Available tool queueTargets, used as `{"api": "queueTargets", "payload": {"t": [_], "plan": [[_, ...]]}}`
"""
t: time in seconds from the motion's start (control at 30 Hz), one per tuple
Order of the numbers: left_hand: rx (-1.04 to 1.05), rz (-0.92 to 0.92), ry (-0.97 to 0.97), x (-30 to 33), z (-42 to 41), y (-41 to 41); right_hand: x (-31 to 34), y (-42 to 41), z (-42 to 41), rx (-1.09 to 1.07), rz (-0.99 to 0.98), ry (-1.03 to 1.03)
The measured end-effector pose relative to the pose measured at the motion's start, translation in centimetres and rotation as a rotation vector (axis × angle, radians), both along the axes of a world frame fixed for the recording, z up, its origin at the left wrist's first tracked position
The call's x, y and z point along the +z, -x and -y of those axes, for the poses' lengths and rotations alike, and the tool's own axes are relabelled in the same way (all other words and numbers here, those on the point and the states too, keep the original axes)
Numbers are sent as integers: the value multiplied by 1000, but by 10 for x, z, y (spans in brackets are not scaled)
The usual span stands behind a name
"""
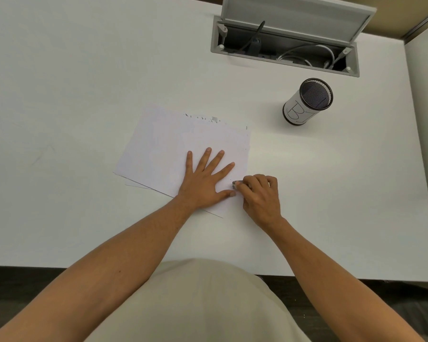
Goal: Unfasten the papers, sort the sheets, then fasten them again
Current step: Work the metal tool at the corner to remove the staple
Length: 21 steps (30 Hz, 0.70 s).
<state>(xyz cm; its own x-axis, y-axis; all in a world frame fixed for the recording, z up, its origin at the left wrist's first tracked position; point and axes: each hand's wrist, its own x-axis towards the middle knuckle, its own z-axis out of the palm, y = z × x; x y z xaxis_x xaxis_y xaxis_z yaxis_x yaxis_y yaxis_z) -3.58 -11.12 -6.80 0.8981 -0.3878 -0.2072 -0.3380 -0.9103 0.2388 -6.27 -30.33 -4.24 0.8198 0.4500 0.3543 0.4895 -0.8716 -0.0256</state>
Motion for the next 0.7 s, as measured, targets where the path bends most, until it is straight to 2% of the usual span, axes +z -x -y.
{"api": "queueTargets", "payload": {"t": [0.13,0.4,0.7], "plan": [[3,12,12,-2,-1,0,6,-7,-3,-102,-165,-127],[-1,22,-1,-3,-1,-1,17,-24,-2,-111,-420,-155],[1,25,5,-4,-1,-1,19,-32,0,-82,-555,-210]]}}
